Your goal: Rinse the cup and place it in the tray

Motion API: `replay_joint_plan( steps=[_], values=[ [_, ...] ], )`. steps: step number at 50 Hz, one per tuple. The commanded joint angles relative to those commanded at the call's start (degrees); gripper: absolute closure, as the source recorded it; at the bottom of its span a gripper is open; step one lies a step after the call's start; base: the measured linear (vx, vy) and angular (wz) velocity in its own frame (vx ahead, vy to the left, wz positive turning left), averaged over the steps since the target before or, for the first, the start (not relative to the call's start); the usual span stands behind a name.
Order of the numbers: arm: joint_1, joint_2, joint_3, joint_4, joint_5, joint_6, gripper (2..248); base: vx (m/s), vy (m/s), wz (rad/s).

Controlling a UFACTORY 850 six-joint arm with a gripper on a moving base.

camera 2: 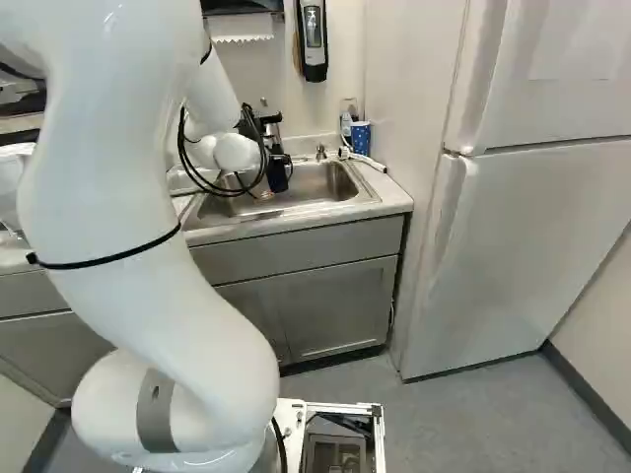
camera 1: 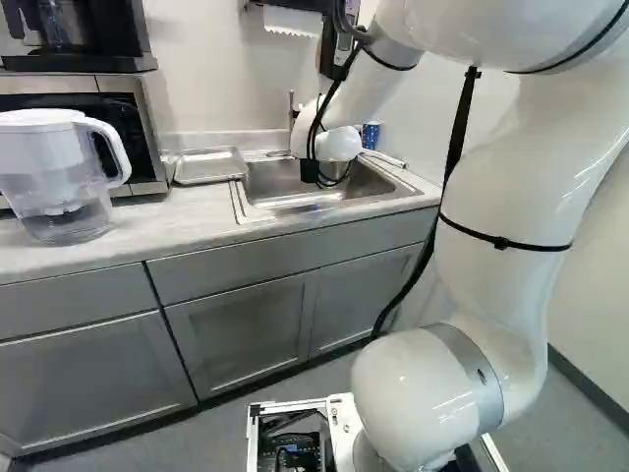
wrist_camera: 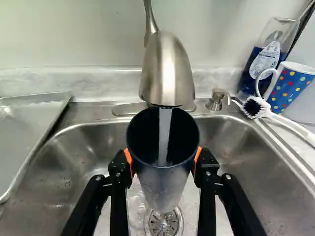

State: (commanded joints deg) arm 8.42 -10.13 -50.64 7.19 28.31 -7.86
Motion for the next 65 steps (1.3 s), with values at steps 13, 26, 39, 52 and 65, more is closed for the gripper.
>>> replay_joint_plan(
  steps=[13,26,39,52,65],
  values=[
    [0.7,-0.2,-0.2,1.6,0.0,0.0,124,0.000,0.000,0.000],
    [1.2,-0.3,-0.3,3.3,0.0,0.0,124,0.000,0.000,0.000],
    [1.7,-0.4,-0.4,4.9,0.0,0.0,124,0.000,0.000,0.000],
    [1.7,-0.4,-0.4,5.9,0.0,0.0,124,0.000,0.000,0.000],
    [1.7,-0.4,-0.4,5.9,0.0,0.0,124,0.000,0.000,0.000]
  ],
)
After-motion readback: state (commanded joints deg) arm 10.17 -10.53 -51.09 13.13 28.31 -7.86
